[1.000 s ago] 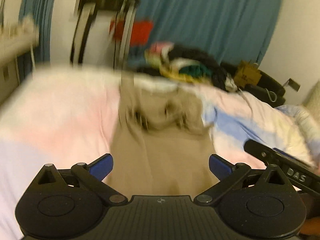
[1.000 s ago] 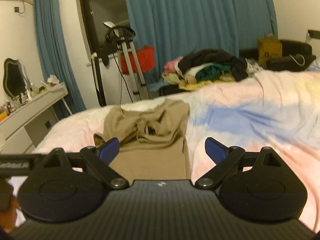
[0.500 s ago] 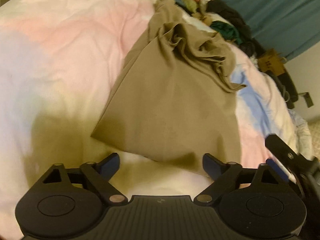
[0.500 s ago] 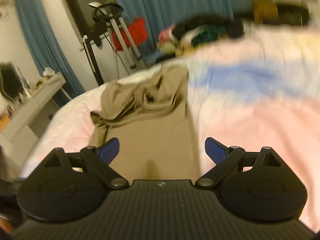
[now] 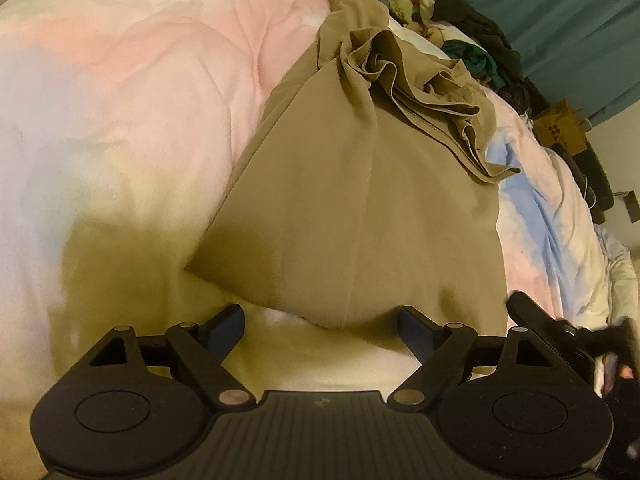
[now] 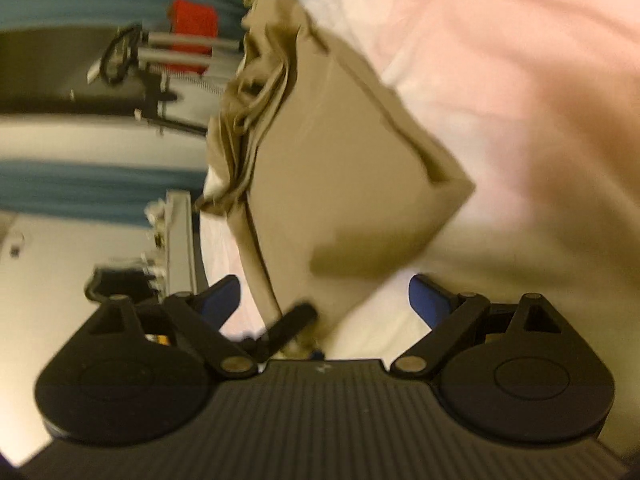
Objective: Fold clothes
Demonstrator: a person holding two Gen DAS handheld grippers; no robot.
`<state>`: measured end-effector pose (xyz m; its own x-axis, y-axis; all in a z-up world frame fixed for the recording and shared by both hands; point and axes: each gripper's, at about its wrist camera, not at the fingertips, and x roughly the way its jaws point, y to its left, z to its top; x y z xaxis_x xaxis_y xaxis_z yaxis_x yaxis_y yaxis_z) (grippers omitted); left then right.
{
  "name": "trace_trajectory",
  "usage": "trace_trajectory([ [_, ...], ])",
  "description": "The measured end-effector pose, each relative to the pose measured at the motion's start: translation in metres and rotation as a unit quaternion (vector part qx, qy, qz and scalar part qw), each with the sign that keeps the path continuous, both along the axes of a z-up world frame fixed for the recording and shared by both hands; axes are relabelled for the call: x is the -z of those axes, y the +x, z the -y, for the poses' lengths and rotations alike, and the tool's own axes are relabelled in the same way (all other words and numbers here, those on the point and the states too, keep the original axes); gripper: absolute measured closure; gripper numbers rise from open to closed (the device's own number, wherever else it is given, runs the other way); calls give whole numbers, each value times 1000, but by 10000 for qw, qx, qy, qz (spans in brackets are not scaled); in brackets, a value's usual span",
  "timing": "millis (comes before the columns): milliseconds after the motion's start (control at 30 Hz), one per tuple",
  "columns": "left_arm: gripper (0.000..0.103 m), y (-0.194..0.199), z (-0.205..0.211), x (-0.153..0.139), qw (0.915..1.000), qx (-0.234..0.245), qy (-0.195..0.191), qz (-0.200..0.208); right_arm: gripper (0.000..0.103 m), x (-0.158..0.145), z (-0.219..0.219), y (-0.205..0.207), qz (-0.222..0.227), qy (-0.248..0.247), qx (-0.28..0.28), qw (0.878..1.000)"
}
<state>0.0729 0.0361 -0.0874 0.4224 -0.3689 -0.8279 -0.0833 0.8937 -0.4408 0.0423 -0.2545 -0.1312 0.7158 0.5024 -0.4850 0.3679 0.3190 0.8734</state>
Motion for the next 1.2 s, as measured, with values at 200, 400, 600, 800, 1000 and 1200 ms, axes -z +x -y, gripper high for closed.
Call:
trace_trajectory([
  [200, 25, 7, -18, 3, 9977, -535, -411, 81, 73, 16, 10, 1, -217, -4, 606, 9979],
  [400, 58, 10, -29, 4, 9937, -903, -606, 285, 92, 8, 9, -4, 3, -557, 584, 9967],
  [600, 90, 5, -37, -7, 9908, -974, -651, 680, 93, -7, 15, -8, 391, -865, 608, 9936],
  [800, 94, -20, -28, -45, 9850, -766, -512, 1462, 95, -35, 18, -26, 800, -966, 713, 9895],
  [1000, 95, -58, -21, -84, 9753, -602, -451, 2074, 95, -68, 18, -57, 1260, -1094, 756, 9831],
  [1200, 95, -123, -26, -89, 9813, -436, -455, 1821, 95, -96, 18, -111, 1540, -1333, 635, 9770],
])
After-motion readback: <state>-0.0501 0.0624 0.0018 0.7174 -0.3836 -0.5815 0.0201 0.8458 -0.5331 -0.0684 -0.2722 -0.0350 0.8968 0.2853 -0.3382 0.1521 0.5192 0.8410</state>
